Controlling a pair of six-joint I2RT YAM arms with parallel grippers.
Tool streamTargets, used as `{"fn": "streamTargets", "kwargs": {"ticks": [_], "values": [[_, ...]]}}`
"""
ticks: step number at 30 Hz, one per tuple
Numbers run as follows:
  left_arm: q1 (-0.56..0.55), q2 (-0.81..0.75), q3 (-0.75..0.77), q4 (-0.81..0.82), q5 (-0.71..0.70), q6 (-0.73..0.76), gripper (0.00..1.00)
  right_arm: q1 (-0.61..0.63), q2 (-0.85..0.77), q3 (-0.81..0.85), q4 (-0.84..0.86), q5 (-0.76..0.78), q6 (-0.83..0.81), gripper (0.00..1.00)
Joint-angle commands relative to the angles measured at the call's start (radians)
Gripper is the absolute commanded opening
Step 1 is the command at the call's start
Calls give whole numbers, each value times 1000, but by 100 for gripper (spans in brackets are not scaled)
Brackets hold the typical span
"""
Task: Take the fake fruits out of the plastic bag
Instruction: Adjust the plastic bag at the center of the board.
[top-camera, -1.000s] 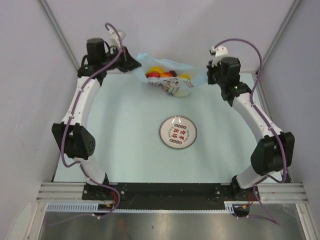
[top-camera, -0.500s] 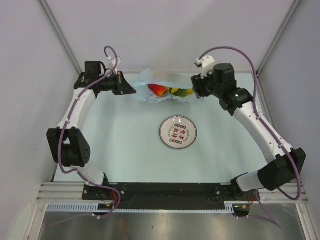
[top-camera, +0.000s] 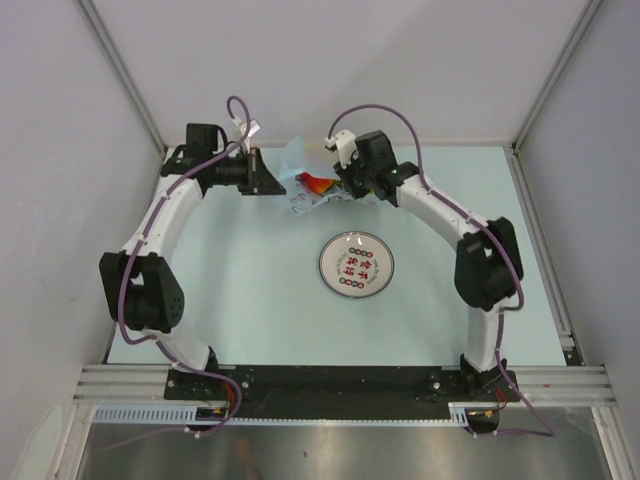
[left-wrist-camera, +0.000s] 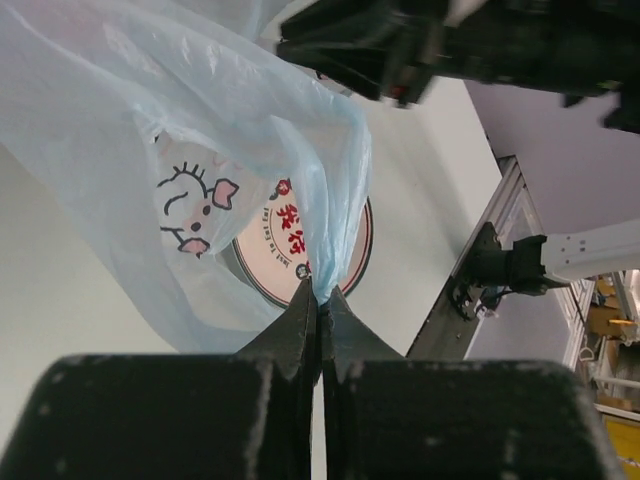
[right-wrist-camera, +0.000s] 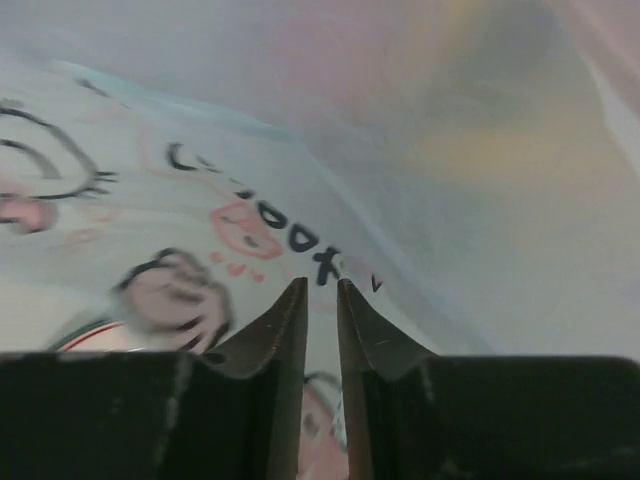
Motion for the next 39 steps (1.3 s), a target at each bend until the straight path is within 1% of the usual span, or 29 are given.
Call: {"fn": "streamTargets", "kwargs": {"ticks": [1, 2, 4, 5, 6, 7, 8, 9, 10, 11, 12, 14, 16, 17, 20, 21, 22, 23, 24, 26, 27, 28, 29, 31, 33, 34, 35, 37, 39], "values": [[2, -14, 73, -66, 35, -3, 0, -12, 109, 88, 79, 103, -73, 20], [0, -19, 80, -61, 49, -12, 0, -7, 117, 82, 88, 145, -70, 20], [0, -41, 74, -46, 94, -20, 0, 6, 123, 41, 105, 165, -65, 25], [3, -49, 77, -55, 101, -17, 0, 22, 119, 19, 81, 185, -67, 32], [6, -58, 79, -64, 129, -15, 0, 49, 106, -7, 73, 191, -70, 36], [9, -98, 65, -69, 143, -26, 0, 66, 49, -93, 70, 193, -71, 39], [24, -126, 47, -55, 164, -39, 0, 80, 16, -140, 73, 174, -70, 40], [32, -162, 27, -35, 182, -53, 0, 107, -24, -181, 67, 142, -70, 39], [37, -192, -7, -21, 201, -59, 0, 121, -55, -261, 53, 116, -71, 38], [38, -251, -24, -21, 198, -55, 0, 140, -117, -296, 48, 85, -74, 37], [37, -278, -44, -23, 196, -50, 0, 184, -144, -336, 57, 102, -71, 37], [38, -334, -99, -32, 184, -55, 0, 207, -194, -366, 42, 94, -67, 38], [37, -362, -168, -38, 157, -47, 0, 201, -202, -366, 51, 102, -73, 39], [34, -373, -197, -32, 131, -43, 0, 191, -202, -364, 91, 140, -77, 40], [32, -367, -260, -26, 66, -38, 3, 132, -162, -325, 127, 159, -111, 39], [40, -344, -269, -17, 78, -50, 9, 119, -130, -276, 117, 144, -134, 39], [54, -335, -295, 24, 91, -93, 13, 106, -115, -257, 111, 131, -142, 38], [95, -322, -303, 46, 94, -118, 15, 80, -98, -243, 111, 114, -149, 39], [130, -310, -306, 63, 86, -136, 16, 69, -80, -216, 116, 116, -152, 38], [181, -263, -265, 62, 81, -129, 16, 40, -14, -174, 116, 120, -143, 40], [184, -247, -240, 46, 71, -110, 16, 33, 9, -145, 105, 122, -133, 41], [183, -224, -192, 16, 69, -69, 16, 26, 60, -77, 98, 123, -104, 43], [177, -220, -179, 16, 71, -66, 16, 19, 80, -46, 84, 131, -84, 50], [160, -212, -164, 43, 80, -72, 17, -1, 138, 37, 65, 128, -44, 56], [137, -204, -153, 42, 81, -63, 18, -9, 172, 77, 55, 136, -48, 57], [108, -198, -142, 37, 75, -58, 18, -9, 184, 90, 51, 156, -48, 58], [106, -189, -137, 33, 77, -52, 18, -10, 197, 102, 51, 157, -48, 60], [40, -180, -122, 25, 75, -34, 18, -15, 200, 100, 45, 137, -47, 61], [12, -155, -105, 16, 69, -21, 18, -18, 195, 99, 32, 114, -27, 63]]}}
